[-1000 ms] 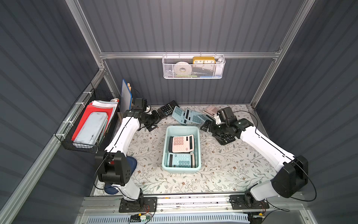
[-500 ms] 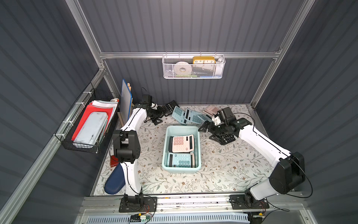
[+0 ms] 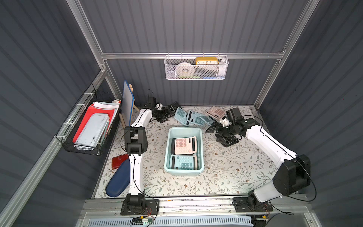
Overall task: Put the calculator in the storage box
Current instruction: Pick up the calculator at the center of the board.
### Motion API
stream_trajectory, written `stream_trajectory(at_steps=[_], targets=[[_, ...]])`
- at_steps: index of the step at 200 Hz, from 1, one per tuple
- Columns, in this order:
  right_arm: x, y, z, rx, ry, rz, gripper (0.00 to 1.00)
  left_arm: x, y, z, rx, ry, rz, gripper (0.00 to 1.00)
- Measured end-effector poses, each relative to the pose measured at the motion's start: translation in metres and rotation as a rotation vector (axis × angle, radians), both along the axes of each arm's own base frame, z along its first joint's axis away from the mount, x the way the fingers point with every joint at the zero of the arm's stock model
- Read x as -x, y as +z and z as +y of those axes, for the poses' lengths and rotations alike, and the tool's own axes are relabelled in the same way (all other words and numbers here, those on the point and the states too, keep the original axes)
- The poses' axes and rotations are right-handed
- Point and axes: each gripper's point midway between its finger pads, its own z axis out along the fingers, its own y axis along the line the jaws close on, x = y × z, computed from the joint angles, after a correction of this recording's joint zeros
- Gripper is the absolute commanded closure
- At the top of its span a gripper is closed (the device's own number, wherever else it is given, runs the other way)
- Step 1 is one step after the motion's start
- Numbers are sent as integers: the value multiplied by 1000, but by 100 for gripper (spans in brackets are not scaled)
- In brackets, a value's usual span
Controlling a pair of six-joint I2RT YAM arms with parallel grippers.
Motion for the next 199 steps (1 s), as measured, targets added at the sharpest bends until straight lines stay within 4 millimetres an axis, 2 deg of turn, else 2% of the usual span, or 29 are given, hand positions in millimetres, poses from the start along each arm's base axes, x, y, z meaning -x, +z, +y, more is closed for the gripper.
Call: stream_trajectory(at_steps=[24, 51, 92, 119, 143, 158, 199], targets=[[0, 0, 1, -7, 5, 11, 1, -6, 1, -5, 31, -20, -26, 25], [-2, -5, 4, -11, 11, 40, 1, -12, 12, -12, 60, -44, -69, 23], [-9, -10, 9, -18, 35, 78, 1, -16, 23, -34, 53, -97, -136, 23], [-13, -8, 12, -24, 56, 80, 1, -14, 9, -47, 5, -123, -137, 24], [-12, -8, 14, -32, 69, 87, 1, -9, -11, -45, -41, -125, -101, 26], [-10, -8, 14, -35, 72, 97, 1, -8, -17, -43, -54, -124, -89, 32], [-7, -7, 16, -50, 81, 111, 1, -7, -12, -47, -18, -145, -100, 51]])
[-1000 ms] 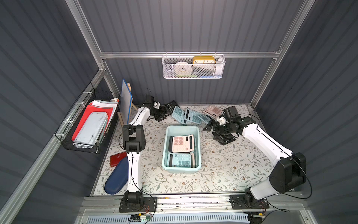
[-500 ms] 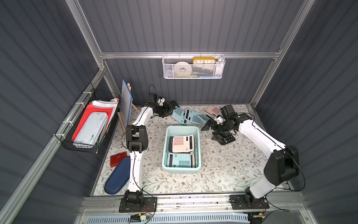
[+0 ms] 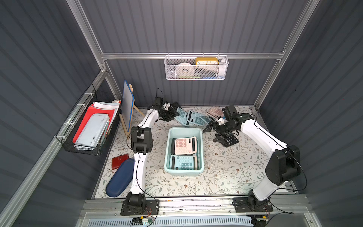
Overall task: Put the calculator in the storage box
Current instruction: Pick up the calculator at the center of the board.
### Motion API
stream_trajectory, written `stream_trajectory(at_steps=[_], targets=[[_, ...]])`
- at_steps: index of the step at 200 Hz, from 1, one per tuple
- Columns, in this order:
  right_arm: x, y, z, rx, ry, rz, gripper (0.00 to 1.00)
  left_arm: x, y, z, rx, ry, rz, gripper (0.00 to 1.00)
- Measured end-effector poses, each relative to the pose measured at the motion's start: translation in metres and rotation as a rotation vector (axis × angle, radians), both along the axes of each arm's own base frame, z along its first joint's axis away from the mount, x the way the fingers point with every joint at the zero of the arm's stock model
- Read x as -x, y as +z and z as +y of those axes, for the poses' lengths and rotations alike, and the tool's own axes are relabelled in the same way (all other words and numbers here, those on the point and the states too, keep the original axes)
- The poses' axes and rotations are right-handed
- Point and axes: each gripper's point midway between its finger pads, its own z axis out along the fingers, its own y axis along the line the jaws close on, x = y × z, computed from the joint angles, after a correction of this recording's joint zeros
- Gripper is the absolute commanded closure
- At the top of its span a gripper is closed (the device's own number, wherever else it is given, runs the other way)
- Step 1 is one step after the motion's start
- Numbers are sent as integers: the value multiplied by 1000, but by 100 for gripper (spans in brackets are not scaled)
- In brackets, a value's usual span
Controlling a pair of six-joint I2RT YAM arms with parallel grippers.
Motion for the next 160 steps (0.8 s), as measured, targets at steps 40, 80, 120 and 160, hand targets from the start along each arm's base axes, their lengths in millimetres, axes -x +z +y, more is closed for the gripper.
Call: stream_trajectory(at_steps=[40, 80, 120, 160], targets=[[1, 0, 2, -17, 4, 3, 1, 3, -4, -3, 5, -12, 7, 71], [2, -5, 4, -31, 1, 14, 1, 11, -5, 0, -8, -14, 17, 83], [5, -15, 4, -39, -6, 31, 1, 18, 16, 7, -47, 9, -1, 92], [15, -13, 1, -49, -22, 23, 1, 28, 43, 16, -87, 37, -24, 99]])
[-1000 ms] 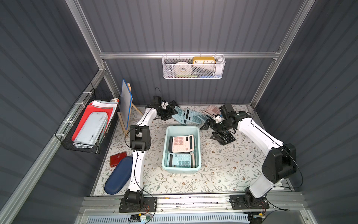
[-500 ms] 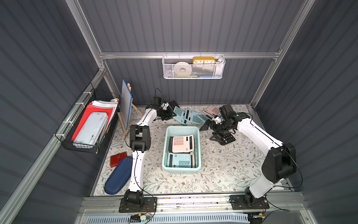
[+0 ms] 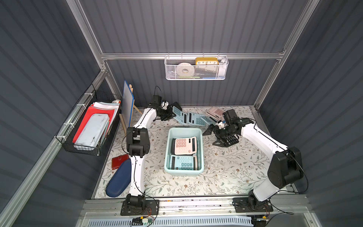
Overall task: Put the calculator in the storage box
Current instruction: Pick up the calculator at the center of the board.
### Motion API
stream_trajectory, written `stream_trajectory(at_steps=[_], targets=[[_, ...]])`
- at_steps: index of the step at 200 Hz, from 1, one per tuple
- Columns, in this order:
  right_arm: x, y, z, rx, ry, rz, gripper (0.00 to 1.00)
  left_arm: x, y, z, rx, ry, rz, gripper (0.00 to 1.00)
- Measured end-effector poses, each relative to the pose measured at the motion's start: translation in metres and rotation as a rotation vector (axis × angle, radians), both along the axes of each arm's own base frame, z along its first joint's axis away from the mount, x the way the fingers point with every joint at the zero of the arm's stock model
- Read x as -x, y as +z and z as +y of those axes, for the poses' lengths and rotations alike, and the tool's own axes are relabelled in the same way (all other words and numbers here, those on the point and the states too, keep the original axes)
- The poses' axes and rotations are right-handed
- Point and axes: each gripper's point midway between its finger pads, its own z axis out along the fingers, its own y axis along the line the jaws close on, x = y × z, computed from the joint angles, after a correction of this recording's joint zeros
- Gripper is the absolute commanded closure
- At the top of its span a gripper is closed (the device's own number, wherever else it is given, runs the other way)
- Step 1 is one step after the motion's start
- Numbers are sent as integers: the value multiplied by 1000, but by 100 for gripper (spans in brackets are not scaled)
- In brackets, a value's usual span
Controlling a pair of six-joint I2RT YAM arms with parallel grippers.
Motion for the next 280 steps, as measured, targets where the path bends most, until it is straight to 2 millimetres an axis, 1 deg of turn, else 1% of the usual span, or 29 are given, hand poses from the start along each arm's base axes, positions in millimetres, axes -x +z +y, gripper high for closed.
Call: stream_trajectory(at_steps=[32, 62, 95, 119, 142, 181, 207, 235, 262, 280], targets=[[3, 12, -3, -1, -12, -50, 1, 7, 34, 5, -23, 24, -49, 100], [4, 21, -9, 8, -35, -95, 1, 13, 77, 8, -15, 52, -116, 100], [9, 26, -17, 30, -63, -132, 1, 25, 120, 6, 21, 74, -163, 100], [11, 30, -23, 45, -81, -166, 1, 37, 141, 0, 62, 83, -159, 100], [12, 34, -30, 60, -102, -195, 1, 51, 150, -10, 99, 81, -124, 100], [15, 35, -41, 66, -129, -224, 1, 77, 149, -28, 158, 74, -18, 100], [19, 32, -49, 72, -141, -233, 1, 82, 152, -31, 191, 94, 29, 100], [21, 34, -64, 72, -176, -257, 1, 84, 156, -32, 224, 113, 66, 100], [19, 42, -76, 67, -208, -292, 1, 89, 160, -36, 250, 120, 89, 100], [20, 52, -81, 60, -217, -327, 1, 92, 164, -43, 264, 110, 93, 100]])
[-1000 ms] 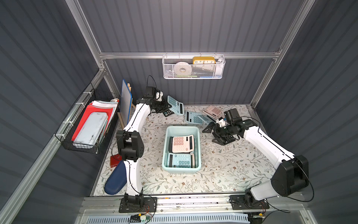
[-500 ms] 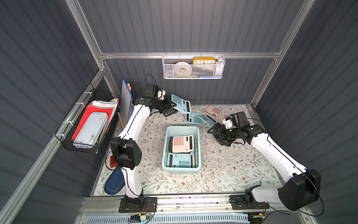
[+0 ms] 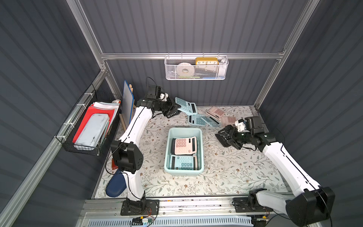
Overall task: Put the calculator in the storage box
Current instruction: Pick up the calculator at the center of the board.
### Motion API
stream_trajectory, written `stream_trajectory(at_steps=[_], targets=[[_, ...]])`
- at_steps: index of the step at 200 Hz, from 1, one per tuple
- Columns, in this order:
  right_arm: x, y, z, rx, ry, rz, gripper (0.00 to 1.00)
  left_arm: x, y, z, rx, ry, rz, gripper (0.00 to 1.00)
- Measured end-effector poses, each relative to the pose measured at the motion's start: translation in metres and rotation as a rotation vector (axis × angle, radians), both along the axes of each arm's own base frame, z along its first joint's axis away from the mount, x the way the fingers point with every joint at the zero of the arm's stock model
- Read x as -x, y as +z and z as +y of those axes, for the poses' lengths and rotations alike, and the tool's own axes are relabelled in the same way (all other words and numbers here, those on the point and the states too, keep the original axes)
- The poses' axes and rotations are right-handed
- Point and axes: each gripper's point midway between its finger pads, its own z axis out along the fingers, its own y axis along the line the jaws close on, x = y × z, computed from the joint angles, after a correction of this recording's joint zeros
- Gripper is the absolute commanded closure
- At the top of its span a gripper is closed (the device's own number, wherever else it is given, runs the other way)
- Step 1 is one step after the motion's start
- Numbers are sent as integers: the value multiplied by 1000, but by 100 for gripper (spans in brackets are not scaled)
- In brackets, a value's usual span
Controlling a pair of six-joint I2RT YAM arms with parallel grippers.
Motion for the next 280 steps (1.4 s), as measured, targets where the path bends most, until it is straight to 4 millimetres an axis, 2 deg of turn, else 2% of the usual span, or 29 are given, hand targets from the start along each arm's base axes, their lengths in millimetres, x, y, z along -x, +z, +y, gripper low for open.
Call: stream_trajectory(at_steps=[49, 87, 121, 134, 154, 173, 209, 245, 280], targets=[[5, 14, 1, -70, 3, -5, 1, 20, 11, -29, 33, -69, -23, 100], [10, 23, 4, -132, 2, 10, 1, 40, 18, -33, 60, -96, -32, 100], [11, 46, 14, -237, 13, -19, 13, 50, 26, -30, 73, -105, -53, 100], [6, 60, 20, -300, 25, -48, 19, 53, 27, -29, 76, -108, -60, 100], [-1, 79, 28, -381, 45, -88, 21, 62, 24, -27, 77, -112, -59, 100], [-9, 86, 35, -418, 63, -99, 24, 72, 16, -25, 83, -123, -44, 100], [-41, 77, 52, -447, 96, -33, 27, 83, 6, -28, 106, -170, -19, 100], [-69, 61, 65, -450, 118, 32, 27, 94, 6, -31, 128, -226, -11, 100], [-88, 63, 75, -463, 153, 43, 40, 114, 4, -27, 141, -257, 13, 100]])
